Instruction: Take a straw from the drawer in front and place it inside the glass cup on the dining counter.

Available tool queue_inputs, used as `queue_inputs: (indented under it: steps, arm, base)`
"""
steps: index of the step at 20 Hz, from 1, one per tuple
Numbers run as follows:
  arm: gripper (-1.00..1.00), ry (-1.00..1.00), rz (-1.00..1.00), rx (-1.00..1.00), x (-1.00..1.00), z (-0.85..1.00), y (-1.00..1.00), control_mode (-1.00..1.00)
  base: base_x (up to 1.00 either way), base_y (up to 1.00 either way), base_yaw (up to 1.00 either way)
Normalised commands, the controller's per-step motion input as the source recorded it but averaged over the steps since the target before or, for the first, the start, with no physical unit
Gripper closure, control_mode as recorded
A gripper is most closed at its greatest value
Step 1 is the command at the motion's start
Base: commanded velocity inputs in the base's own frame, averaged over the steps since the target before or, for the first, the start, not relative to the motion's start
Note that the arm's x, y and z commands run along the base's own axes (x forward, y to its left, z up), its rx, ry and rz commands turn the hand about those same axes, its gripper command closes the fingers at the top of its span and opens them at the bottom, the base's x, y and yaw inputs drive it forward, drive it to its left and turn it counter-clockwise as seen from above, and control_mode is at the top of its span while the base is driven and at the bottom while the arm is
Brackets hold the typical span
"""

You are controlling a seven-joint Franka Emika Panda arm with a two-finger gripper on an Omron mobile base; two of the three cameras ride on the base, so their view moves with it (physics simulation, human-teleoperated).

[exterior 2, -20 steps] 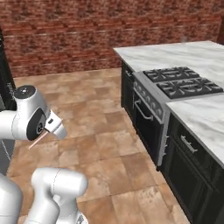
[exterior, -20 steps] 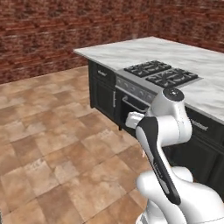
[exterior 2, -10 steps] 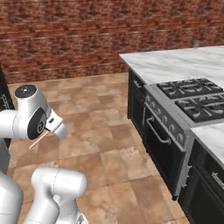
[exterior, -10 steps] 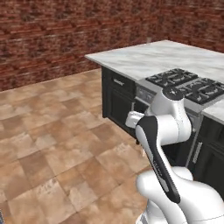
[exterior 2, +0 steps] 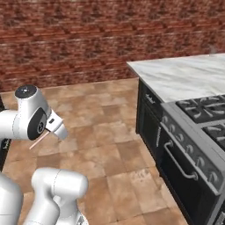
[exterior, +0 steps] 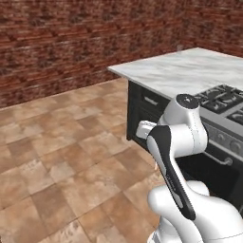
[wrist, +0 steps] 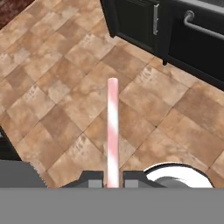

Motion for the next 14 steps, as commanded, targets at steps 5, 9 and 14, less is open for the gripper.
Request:
queue_inputs:
  steps: [5, 9, 14]
  arm:
    - [1.0, 0.0, 0.0, 0.0, 0.0, 0.0, 0.0, 1.0]
    - [1.0, 0.0, 0.0, 0.0, 0.0, 0.0, 0.0, 1.0]
    - [1.0, 0.0, 0.0, 0.0, 0.0, 0.0, 0.0, 1.0]
  base:
    - [1.0, 0.43, 0.0]
    - [1.0, 0.46, 0.0]
    - [1.0, 0.45, 0.0]
